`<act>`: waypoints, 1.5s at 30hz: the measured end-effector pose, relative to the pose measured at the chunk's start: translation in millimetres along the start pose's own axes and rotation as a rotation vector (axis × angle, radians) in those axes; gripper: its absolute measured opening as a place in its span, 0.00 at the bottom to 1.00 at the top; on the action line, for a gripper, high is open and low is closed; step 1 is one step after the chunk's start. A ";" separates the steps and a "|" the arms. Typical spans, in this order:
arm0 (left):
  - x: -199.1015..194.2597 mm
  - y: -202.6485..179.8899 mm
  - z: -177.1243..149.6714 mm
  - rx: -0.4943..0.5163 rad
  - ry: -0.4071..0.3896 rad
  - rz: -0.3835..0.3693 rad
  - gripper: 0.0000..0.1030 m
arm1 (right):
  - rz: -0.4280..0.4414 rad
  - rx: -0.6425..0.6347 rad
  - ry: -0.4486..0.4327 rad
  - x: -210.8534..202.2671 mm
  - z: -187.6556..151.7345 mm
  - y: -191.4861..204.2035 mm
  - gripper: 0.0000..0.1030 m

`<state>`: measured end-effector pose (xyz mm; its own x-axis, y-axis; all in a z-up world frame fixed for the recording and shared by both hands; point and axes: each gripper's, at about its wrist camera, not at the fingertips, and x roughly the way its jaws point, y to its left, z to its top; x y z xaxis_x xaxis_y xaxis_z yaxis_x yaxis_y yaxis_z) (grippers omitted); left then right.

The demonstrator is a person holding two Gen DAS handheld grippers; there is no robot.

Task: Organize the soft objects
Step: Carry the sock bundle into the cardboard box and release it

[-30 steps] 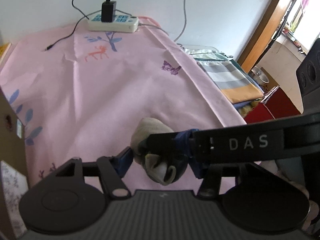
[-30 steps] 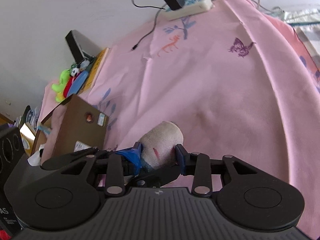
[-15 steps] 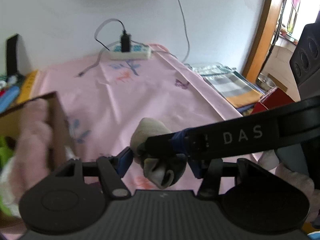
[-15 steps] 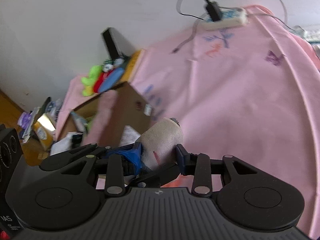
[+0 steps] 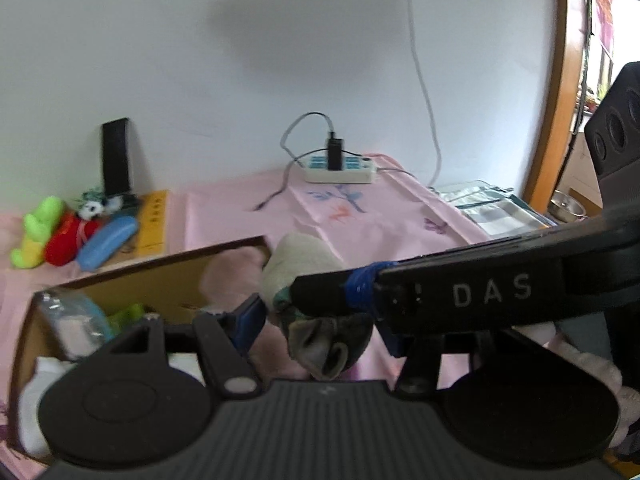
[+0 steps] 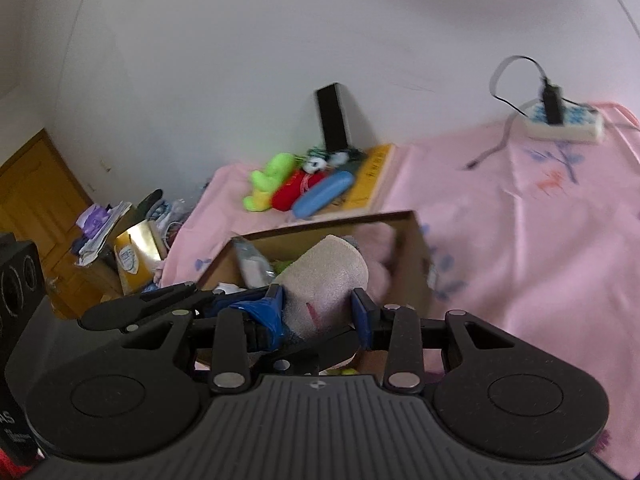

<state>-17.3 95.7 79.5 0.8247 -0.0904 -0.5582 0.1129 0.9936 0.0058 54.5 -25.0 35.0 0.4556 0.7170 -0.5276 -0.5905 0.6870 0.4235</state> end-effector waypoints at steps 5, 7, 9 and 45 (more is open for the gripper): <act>2.3 31.3 -8.9 -0.012 0.030 0.017 0.53 | 0.014 -0.008 0.022 29.5 -4.2 16.7 0.20; 6.7 41.1 -13.9 -0.005 0.051 0.016 0.53 | 0.007 -0.010 0.036 41.6 -7.5 20.4 0.20; 11.0 46.7 -19.7 0.010 0.069 0.014 0.54 | -0.007 -0.023 0.048 49.3 -13.2 26.7 0.20; 56.8 78.6 -41.7 0.059 0.181 -0.196 0.79 | -0.217 -0.017 0.169 70.3 -18.2 29.4 0.21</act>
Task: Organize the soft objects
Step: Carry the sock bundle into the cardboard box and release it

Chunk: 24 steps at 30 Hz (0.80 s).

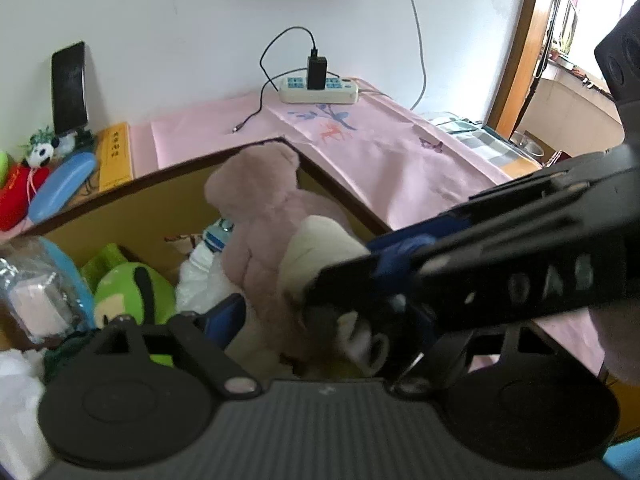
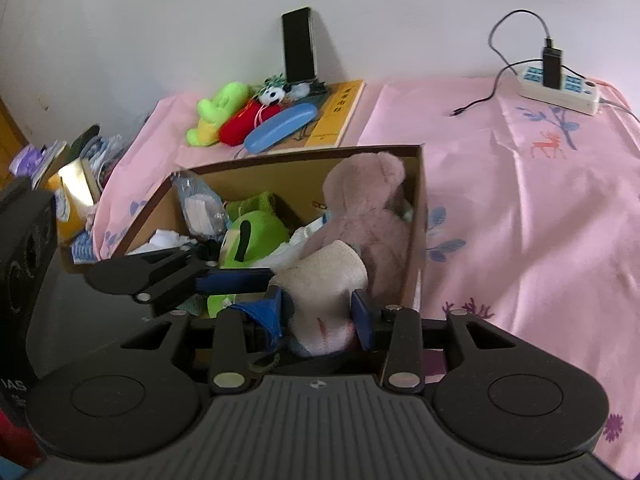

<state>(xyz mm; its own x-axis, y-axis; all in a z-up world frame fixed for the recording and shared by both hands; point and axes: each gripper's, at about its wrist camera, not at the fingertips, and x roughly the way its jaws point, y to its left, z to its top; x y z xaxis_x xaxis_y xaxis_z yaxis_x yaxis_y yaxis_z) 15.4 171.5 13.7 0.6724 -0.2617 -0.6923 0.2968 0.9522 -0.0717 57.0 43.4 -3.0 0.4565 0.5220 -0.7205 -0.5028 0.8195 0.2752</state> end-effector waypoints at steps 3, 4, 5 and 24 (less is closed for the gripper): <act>-9.8 -0.6 -1.9 0.010 -0.014 0.005 0.79 | 0.001 0.041 -0.017 -5.0 -0.5 -3.6 0.21; -12.1 -1.3 -2.4 0.014 -0.018 0.008 0.79 | -0.004 0.042 -0.023 -6.4 -1.2 -3.7 0.21; -15.4 -2.0 -3.2 0.020 -0.023 0.014 0.79 | -0.010 0.040 -0.027 -7.4 -1.3 -3.4 0.21; -51.4 -11.5 -11.8 -0.001 -0.066 0.076 0.79 | -0.190 -0.129 -0.079 -0.9 -12.3 15.2 0.16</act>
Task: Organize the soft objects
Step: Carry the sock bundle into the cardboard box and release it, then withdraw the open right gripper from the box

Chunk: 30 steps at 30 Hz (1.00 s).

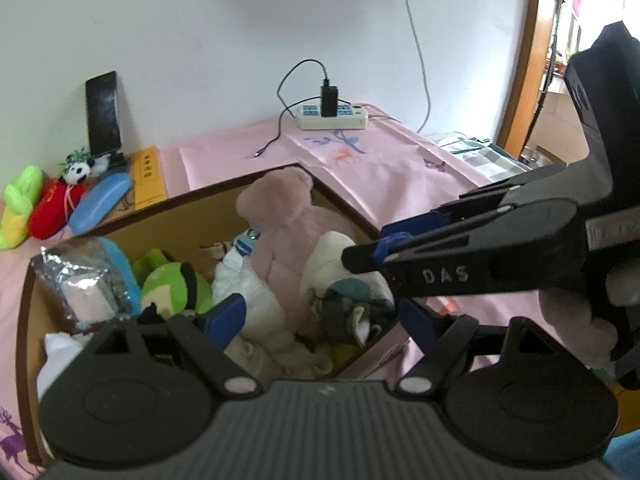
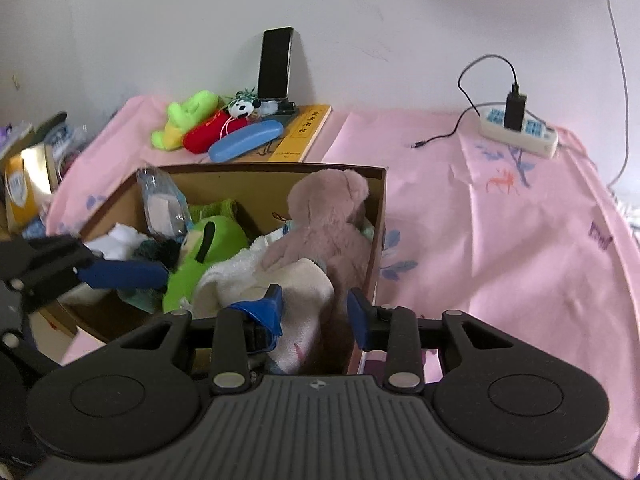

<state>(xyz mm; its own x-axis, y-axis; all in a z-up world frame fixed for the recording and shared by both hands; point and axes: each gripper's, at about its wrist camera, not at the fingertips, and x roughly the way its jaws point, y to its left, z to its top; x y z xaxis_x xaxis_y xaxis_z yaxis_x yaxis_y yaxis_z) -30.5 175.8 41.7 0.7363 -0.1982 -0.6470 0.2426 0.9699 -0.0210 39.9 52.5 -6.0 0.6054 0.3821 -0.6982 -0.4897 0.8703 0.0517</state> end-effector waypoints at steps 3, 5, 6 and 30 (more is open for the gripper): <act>-1.0 0.3 1.2 -0.009 0.006 0.035 0.80 | -0.021 -0.018 -0.008 -1.9 -0.8 3.6 0.16; 0.0 1.8 3.6 -0.021 0.016 0.068 0.80 | -0.020 0.003 -0.021 -6.9 -2.1 2.8 0.16; 0.7 2.9 5.2 -0.031 0.021 0.086 0.80 | -0.020 0.018 -0.025 -9.1 -2.3 1.4 0.17; 9.7 -4.0 20.6 -0.118 0.103 0.337 0.90 | -0.115 0.253 -0.030 -44.0 -17.0 -12.0 0.21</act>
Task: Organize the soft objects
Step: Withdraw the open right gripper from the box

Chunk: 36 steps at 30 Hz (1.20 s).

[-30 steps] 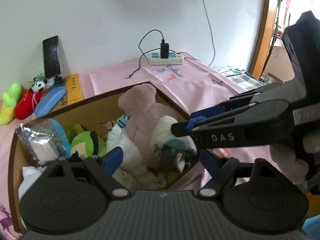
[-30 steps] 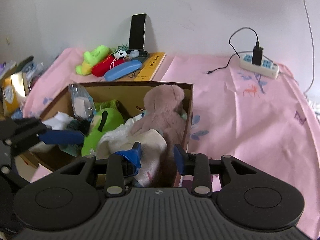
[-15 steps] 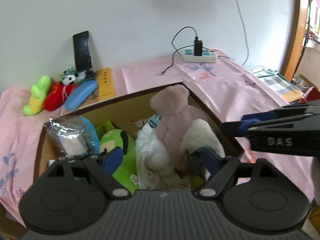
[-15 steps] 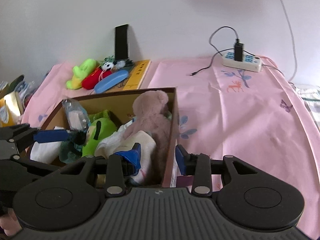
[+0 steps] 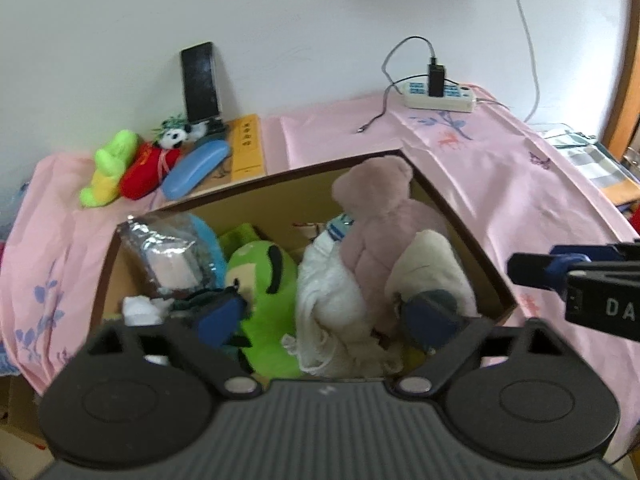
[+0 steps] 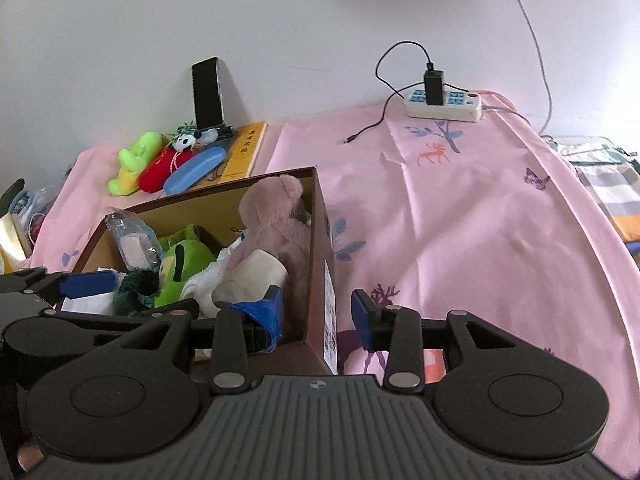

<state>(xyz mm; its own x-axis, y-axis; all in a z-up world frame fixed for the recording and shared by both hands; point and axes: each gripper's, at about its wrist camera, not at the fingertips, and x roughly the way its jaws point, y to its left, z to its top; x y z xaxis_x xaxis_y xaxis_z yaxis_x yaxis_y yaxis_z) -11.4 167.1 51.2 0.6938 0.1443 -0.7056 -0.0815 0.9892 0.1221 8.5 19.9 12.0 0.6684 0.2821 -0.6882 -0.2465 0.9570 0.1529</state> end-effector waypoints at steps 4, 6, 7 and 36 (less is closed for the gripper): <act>-5.8 -0.9 -2.1 -0.006 -0.006 0.022 0.90 | 0.003 0.022 0.002 -1.7 -2.6 -2.6 0.21; -8.8 -2.6 -2.8 -0.010 -0.008 0.041 0.90 | 0.004 0.023 0.008 -1.5 -2.3 -3.8 0.21; -9.6 -3.0 -3.1 -0.016 -0.006 0.048 0.90 | 0.001 0.019 0.009 -1.5 -2.2 -4.1 0.21; -28.2 -34.0 3.6 -0.171 -0.015 0.080 0.90 | 0.041 -0.069 0.059 -12.9 8.7 -30.0 0.22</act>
<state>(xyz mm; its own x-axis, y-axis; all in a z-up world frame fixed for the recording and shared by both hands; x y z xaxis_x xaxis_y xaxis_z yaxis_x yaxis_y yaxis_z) -25.6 129.3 69.4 0.6907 0.2235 -0.6877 -0.2564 0.9649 0.0560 13.4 -11.8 22.4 0.6149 0.3148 -0.7231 -0.3222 0.9372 0.1340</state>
